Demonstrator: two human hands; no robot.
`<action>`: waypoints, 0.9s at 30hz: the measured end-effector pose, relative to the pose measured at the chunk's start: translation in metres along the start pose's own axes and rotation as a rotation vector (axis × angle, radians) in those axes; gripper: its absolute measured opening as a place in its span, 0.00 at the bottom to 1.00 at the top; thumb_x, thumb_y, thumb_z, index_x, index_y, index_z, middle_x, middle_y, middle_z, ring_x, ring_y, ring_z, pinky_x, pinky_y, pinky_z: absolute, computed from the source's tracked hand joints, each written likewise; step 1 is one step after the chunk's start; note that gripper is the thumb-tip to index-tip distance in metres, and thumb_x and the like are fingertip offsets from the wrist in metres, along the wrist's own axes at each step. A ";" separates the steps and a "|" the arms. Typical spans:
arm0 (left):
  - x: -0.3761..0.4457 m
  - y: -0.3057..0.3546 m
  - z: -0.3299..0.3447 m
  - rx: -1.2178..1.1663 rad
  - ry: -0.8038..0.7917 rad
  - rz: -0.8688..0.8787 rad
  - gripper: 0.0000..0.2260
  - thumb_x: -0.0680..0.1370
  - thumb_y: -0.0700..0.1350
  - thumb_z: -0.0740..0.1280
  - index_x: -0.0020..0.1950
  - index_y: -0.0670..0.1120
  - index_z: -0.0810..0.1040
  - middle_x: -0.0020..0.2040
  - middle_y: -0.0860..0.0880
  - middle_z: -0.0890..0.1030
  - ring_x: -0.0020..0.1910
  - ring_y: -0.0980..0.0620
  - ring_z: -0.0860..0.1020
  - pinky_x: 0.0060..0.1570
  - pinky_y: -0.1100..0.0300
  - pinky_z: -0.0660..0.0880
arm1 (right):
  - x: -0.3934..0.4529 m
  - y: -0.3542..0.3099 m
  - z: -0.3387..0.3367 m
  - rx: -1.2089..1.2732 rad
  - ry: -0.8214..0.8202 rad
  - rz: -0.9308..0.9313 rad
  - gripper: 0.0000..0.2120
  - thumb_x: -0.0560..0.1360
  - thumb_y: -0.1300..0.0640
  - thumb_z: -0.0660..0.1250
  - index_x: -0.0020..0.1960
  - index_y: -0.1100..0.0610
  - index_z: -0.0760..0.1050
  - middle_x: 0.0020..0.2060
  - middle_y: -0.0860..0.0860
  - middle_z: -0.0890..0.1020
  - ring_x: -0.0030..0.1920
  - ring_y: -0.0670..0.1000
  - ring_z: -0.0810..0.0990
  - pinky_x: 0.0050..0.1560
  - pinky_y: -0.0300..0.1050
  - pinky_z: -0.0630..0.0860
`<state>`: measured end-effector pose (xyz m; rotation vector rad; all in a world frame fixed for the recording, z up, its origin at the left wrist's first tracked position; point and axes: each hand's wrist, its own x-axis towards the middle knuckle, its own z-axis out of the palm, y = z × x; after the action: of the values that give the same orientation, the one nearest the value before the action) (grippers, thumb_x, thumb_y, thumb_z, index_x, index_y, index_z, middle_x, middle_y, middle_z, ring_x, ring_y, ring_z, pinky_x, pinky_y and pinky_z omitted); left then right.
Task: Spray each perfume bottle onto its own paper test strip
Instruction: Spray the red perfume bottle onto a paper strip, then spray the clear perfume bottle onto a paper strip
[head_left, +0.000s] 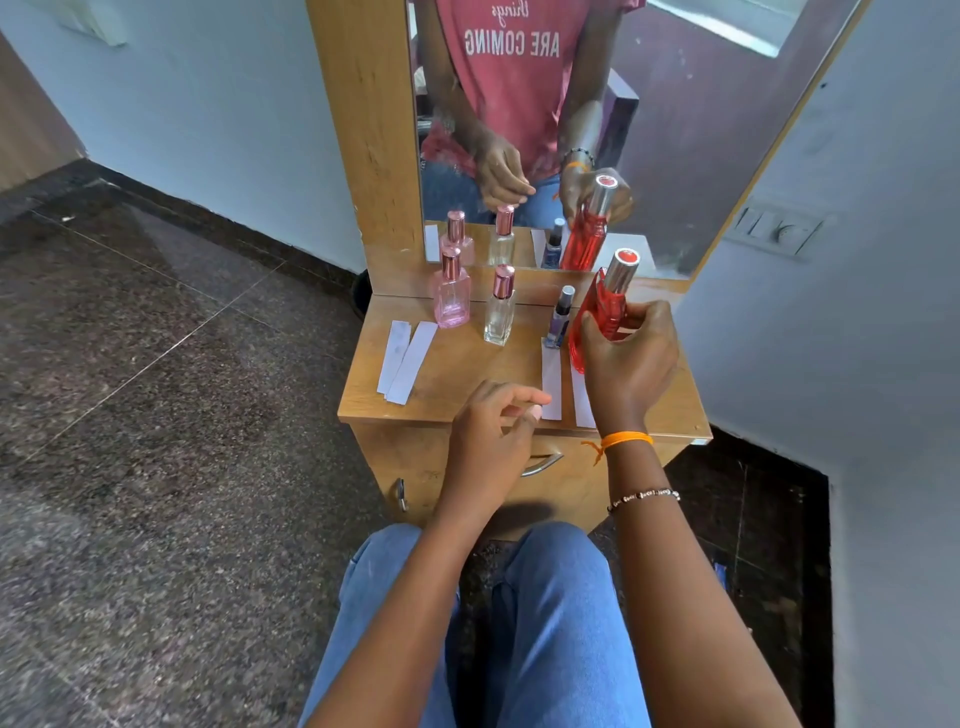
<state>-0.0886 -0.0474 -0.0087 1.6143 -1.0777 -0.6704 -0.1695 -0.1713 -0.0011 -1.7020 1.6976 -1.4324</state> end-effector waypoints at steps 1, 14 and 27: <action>0.000 -0.001 0.000 -0.001 0.000 -0.003 0.09 0.75 0.37 0.65 0.48 0.50 0.81 0.48 0.54 0.78 0.50 0.56 0.77 0.48 0.70 0.72 | 0.000 0.000 0.001 -0.009 0.003 -0.006 0.15 0.67 0.51 0.74 0.45 0.57 0.73 0.41 0.51 0.80 0.38 0.47 0.72 0.35 0.37 0.61; 0.004 -0.009 -0.010 0.023 0.043 -0.016 0.10 0.76 0.37 0.63 0.48 0.50 0.81 0.49 0.54 0.78 0.50 0.58 0.77 0.49 0.72 0.71 | -0.036 -0.011 -0.008 0.072 -0.015 -0.197 0.10 0.73 0.53 0.70 0.48 0.57 0.73 0.41 0.48 0.75 0.39 0.43 0.69 0.36 0.36 0.62; 0.003 -0.063 -0.051 0.651 0.289 0.007 0.20 0.77 0.34 0.57 0.69 0.43 0.68 0.70 0.46 0.71 0.72 0.46 0.64 0.72 0.47 0.52 | -0.065 -0.053 0.086 -0.135 -0.786 -0.505 0.19 0.74 0.60 0.66 0.65 0.59 0.70 0.51 0.61 0.81 0.50 0.63 0.78 0.42 0.49 0.72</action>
<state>-0.0247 -0.0238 -0.0528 2.1735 -1.1450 -0.0565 -0.0565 -0.1359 -0.0220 -2.4417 0.9829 -0.6225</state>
